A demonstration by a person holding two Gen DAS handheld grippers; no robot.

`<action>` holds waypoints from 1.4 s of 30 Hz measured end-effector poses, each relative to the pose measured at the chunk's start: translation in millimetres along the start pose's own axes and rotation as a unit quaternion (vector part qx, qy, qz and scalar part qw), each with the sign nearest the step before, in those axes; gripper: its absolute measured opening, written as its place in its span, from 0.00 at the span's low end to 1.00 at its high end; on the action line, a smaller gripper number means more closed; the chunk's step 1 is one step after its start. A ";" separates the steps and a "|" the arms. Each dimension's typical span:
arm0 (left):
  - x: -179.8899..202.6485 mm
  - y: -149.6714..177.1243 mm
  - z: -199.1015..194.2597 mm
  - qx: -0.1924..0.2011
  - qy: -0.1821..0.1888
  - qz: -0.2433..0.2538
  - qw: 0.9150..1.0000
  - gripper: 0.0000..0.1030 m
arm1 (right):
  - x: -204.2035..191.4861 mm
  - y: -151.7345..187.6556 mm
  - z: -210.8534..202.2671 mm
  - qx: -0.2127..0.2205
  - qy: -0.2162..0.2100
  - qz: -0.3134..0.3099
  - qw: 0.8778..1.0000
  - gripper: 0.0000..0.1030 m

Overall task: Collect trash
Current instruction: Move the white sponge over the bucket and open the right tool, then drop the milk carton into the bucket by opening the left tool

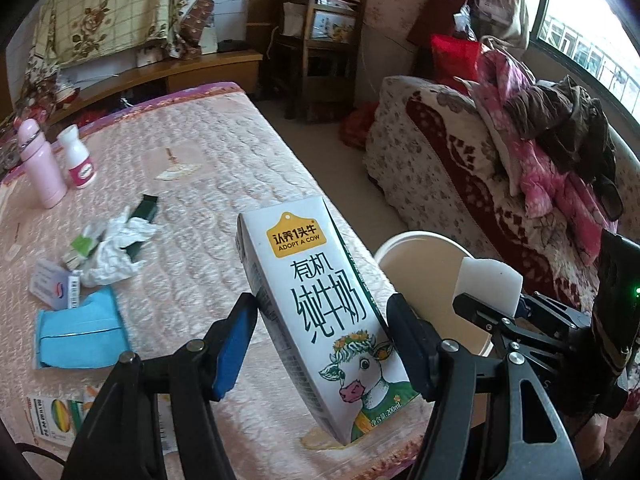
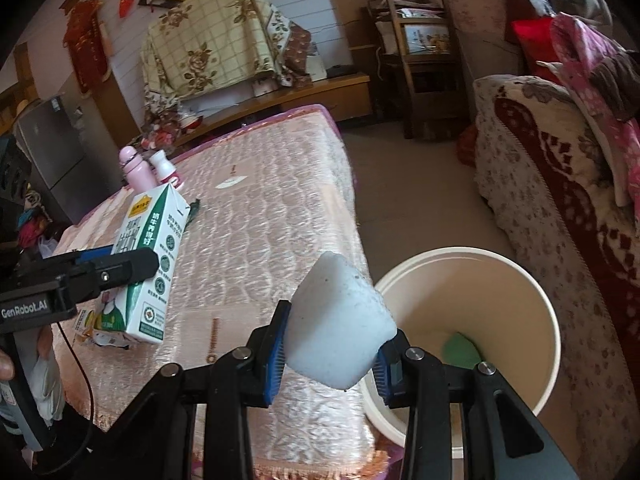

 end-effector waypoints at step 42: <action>17.9 9.4 31.2 -0.016 0.050 0.012 0.999 0.74 | 50.6 12.2 13.1 -0.025 0.112 0.071 0.991 0.76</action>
Point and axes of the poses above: each gripper's, at about its wrist camera, not at the fingertips, and z roughly the way its jaws point, x to its right, y to its underside, the point moved 2 cm from there along z, roughly the way its jaws point, and after that the axes turned 4 degrees about y, right-handed, at the moved point
